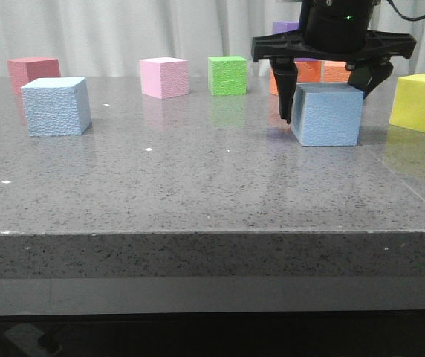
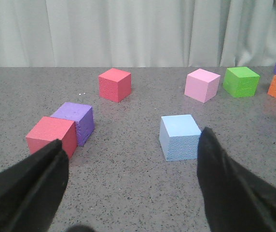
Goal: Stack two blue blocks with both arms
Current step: 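Lower the right gripper onto the light-blue cube nearer it and grasp, then carry the light-blue cube toward the table center and set it down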
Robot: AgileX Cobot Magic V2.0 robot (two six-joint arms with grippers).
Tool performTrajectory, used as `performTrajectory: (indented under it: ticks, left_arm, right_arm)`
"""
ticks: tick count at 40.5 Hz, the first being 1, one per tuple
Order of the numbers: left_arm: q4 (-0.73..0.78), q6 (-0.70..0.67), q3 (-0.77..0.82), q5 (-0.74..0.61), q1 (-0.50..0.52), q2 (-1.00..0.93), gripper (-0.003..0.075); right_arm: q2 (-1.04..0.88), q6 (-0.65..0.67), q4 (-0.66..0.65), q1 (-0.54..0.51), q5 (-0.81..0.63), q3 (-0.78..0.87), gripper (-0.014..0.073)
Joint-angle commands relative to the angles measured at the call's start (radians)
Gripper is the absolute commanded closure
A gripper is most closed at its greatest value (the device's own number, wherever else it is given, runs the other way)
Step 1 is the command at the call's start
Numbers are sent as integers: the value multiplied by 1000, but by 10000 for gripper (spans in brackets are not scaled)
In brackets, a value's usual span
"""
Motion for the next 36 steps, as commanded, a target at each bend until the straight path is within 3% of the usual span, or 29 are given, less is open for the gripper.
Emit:
performTrajectory:
  ticks: [1,4,9,22,36]
  left_arm:
    - [0,-7,-27,-82,3,13,176]
    - [0,-7,-27,-82,3,13,176]
    - [0,-7,-27,-82,3,13,176]
    - [0,-7,-27,-82,3,13,176]
    - [0,-7,-27,-82,3,13,175]
  right_arm:
    - [-51,-3,3,-3,-40,-36,101]
    - [-51,-3,6,-3,-40,-36,189]
    - [-63,-4,46,4,-40,-38,250]
    - [-46,-2,17,134,-24,-192,250]
    - [111,128,-11,198,61,-366,249]
